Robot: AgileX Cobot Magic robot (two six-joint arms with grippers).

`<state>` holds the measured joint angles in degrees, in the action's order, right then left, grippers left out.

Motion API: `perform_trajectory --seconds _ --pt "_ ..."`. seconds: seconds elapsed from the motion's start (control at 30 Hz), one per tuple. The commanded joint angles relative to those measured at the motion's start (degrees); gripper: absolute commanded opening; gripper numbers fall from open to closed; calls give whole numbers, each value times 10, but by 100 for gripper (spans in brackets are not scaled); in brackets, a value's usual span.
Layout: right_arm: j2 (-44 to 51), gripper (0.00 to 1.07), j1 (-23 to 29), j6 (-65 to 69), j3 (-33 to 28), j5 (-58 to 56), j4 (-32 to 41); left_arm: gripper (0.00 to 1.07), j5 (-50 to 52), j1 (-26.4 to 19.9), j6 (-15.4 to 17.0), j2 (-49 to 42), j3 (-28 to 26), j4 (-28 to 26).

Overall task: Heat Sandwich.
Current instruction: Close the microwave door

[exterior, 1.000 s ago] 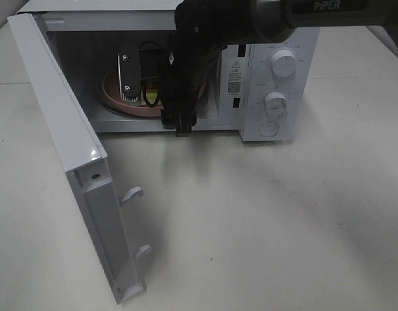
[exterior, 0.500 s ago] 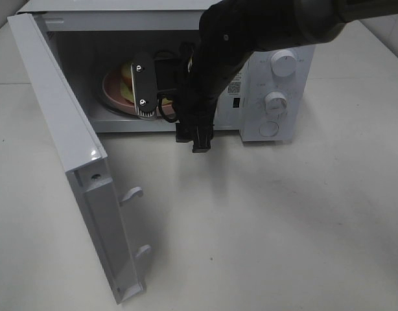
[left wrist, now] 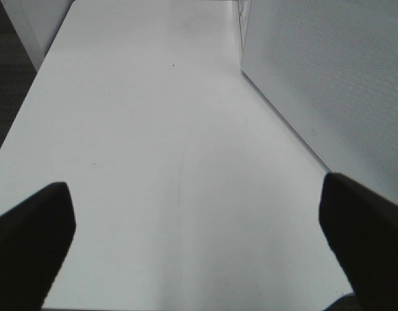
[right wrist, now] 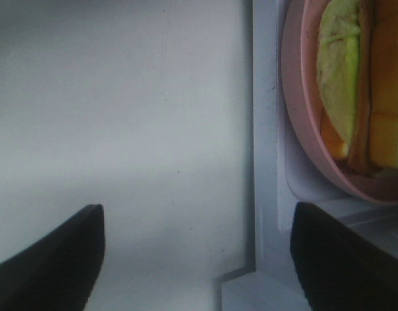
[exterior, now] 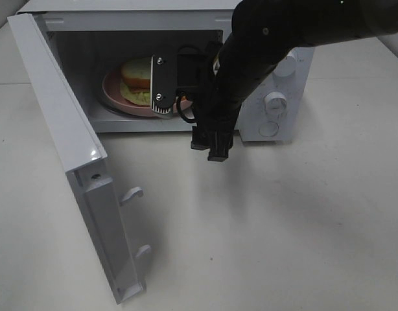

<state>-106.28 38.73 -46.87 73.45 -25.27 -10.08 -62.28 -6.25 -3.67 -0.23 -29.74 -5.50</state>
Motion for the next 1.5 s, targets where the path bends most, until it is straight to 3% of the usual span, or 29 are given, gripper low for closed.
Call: perform_trajectory --seconds 0.03,1.0,1.5 --pt "29 76 1 28 -26 1 2 98 9 -1 0 -10 1 1" --pt "254 76 1 285 -241 -1 2 98 9 -1 0 -10 1 1" --pt "353 76 1 417 -284 -64 2 98 9 -1 0 -10 1 1"
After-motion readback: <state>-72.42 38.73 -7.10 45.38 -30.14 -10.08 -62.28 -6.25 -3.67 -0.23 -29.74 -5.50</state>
